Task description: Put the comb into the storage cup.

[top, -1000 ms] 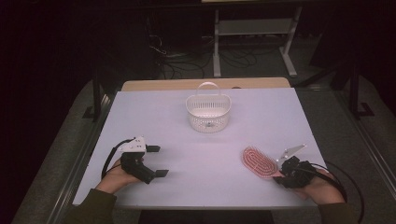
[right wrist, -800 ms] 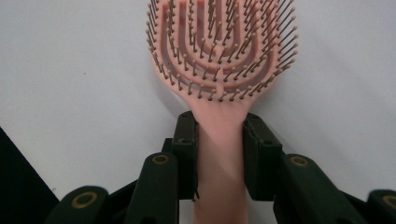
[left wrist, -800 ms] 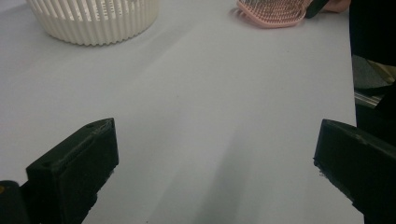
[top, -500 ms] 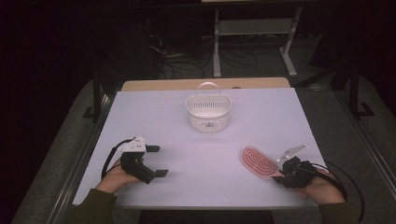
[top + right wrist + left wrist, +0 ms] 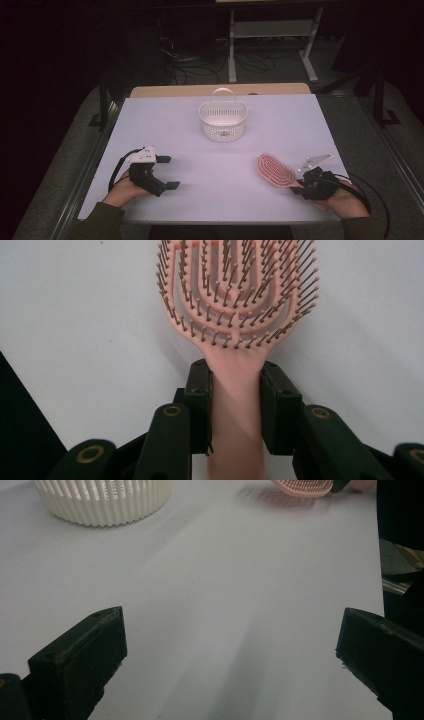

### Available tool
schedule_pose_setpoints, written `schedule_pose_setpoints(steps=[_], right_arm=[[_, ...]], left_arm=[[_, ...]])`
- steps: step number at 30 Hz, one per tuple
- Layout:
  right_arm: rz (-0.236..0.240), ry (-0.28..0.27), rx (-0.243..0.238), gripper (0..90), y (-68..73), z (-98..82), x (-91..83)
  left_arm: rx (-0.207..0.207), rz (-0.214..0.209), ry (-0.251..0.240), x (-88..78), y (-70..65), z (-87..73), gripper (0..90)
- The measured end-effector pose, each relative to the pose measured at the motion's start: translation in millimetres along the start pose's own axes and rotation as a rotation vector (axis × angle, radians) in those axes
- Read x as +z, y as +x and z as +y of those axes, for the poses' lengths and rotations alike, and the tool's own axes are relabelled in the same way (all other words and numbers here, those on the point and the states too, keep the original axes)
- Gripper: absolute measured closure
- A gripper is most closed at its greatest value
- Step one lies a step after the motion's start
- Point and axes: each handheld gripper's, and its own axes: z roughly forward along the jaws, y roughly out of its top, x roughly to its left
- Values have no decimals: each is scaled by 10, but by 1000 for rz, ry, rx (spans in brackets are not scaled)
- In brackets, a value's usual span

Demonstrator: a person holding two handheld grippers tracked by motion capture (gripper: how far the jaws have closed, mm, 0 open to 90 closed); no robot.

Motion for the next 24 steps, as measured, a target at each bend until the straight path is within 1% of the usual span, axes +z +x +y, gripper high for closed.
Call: schedule_pose_setpoints(steps=[8,9,10,14,17,20,24], right_arm=[[15,-42,-2,687,14,50,-30],[20,-59,-6,687,16,75,-40],[23,-67,-1,687,20,87,-45],[16,-87,-6,686,20,130,-72],[20,-118,-10,686,3,186,-99],[26,-131,-9,687,-3,219,-102],[30,-146,-22,686,0,291,-87]], left_arm=[[2,1,-1,-1,-7,4,0],[2,1,-1,-2,-8,5,0],[2,1,-2,-3,-8,5,0],[4,1,-2,-2,-10,6,0],[6,1,-1,0,-12,7,0],[5,1,-1,0,-11,8,0],[5,2,-1,2,-15,8,0]])
